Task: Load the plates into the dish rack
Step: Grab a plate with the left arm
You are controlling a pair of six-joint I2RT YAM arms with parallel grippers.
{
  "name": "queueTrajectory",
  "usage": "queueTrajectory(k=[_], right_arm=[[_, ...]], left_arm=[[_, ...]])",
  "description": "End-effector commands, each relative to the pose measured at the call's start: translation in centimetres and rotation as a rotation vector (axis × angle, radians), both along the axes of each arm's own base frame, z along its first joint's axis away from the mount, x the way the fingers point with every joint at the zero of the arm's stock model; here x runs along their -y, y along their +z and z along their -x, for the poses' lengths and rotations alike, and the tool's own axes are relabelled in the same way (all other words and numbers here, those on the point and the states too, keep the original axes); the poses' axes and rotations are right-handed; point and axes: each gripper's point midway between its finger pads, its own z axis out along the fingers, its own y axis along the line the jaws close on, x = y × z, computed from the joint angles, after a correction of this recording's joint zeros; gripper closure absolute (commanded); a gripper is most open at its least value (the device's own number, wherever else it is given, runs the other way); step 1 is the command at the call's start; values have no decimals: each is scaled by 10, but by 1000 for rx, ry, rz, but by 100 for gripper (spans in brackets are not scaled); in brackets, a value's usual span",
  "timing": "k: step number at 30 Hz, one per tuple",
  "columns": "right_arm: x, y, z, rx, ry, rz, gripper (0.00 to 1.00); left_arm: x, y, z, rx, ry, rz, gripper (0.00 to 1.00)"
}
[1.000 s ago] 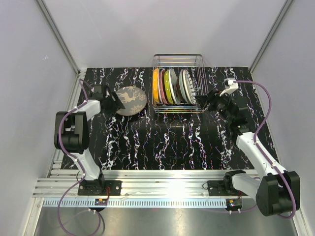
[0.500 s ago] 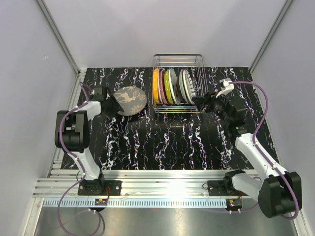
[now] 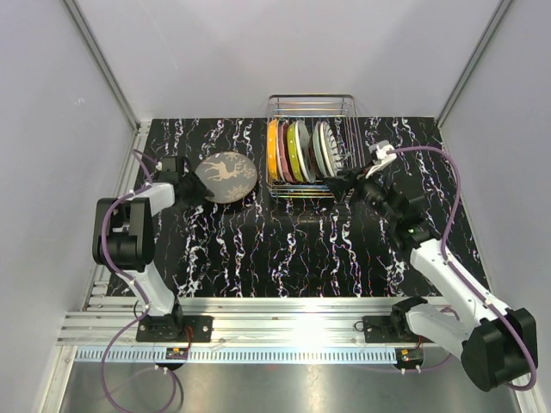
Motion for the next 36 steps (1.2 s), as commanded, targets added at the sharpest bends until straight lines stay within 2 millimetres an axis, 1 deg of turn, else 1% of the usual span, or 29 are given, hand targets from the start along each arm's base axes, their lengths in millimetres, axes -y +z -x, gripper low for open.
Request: queueTrajectory(k=[1, 3, 4, 6, 7, 8, 9, 10, 11, 12, 13, 14, 15, 16, 17, 18, 19, 20, 21, 22, 23, 24, 25, 26, 27, 29, 31, 36], right_arm=[[-16, 25, 11, 106, 57, 31, 40], [-27, 28, 15, 125, 92, 46, 40], [-36, 29, 19, 138, 119, 51, 40], [-46, 37, 17, 166, 137, 45, 40], [-55, 41, 19, 179, 158, 35, 40], [-60, 50, 18, 197, 165, 10, 40], [-68, 53, 12, 194, 177, 1, 40], [-75, 56, 10, 191, 196, -12, 40], [-85, 70, 10, 217, 215, -29, 40], [-95, 62, 2, 198, 228, -20, 40], [-104, 64, 1, 201, 252, -16, 40], [-116, 77, 2, 227, 281, -16, 40], [-127, 67, -5, 207, 296, 4, 40], [-136, 68, -4, 221, 325, 21, 40], [-146, 79, -3, 246, 347, 18, 39], [-155, 71, -9, 234, 359, 28, 39], [-161, 83, -11, 260, 372, 11, 38], [-169, 74, -18, 244, 383, 15, 38], [-172, 76, -22, 249, 387, 11, 38], [-175, 79, -26, 251, 386, 2, 38], [-180, 91, -29, 273, 389, -7, 38], [-184, 85, -37, 263, 389, 0, 38], [-188, 88, -39, 268, 394, -8, 38], [-190, 97, -40, 290, 398, -19, 38], [-197, 91, -41, 282, 423, -17, 38], [-205, 96, -42, 290, 439, -29, 38], [-213, 98, -33, 303, 482, -28, 38], [-216, 95, -27, 309, 504, -17, 36]], left_arm=[[-2, -10, 27, -75, -17, -33, 81], [-3, -5, 28, -69, -15, -38, 83], [-3, -4, 29, -72, -17, -41, 85], [-4, 2, 29, -54, -12, -45, 89], [-5, 4, 29, -50, -7, -46, 90], [-6, 10, 27, -33, -3, -51, 93], [-6, 13, 26, -26, -1, -51, 94], [-7, 17, 23, -15, 4, -55, 95], [-7, 22, 20, -3, 5, -54, 97], [-6, 23, 19, 1, 5, -51, 98], [-6, 26, 18, 6, 13, -45, 99], [-5, 30, 17, 18, 12, -38, 100], [-5, 32, 17, 23, 15, -38, 100], [-5, 34, 16, 27, 18, -34, 100], [-5, 38, 16, 38, 18, -36, 100], [-5, 41, 16, 40, 15, -37, 100], [-7, 48, 16, 45, 19, -45, 100], [-8, 51, 16, 47, 20, -49, 100], [-8, 53, 17, 46, 19, -56, 100], [-9, 60, 14, 63, 21, -61, 100], [-9, 62, 15, 63, 22, -62, 100], [-10, 63, 16, 62, 22, -64, 100], [-9, 67, 14, 69, 22, -62, 100], [-10, 67, 15, 66, 23, -63, 100], [-9, 68, 15, 66, 22, -57, 100], [-7, 68, 16, 68, 16, -51, 100], [-6, 67, 17, 67, 15, -46, 100], [-7, 64, 20, 56, 10, -50, 100]])
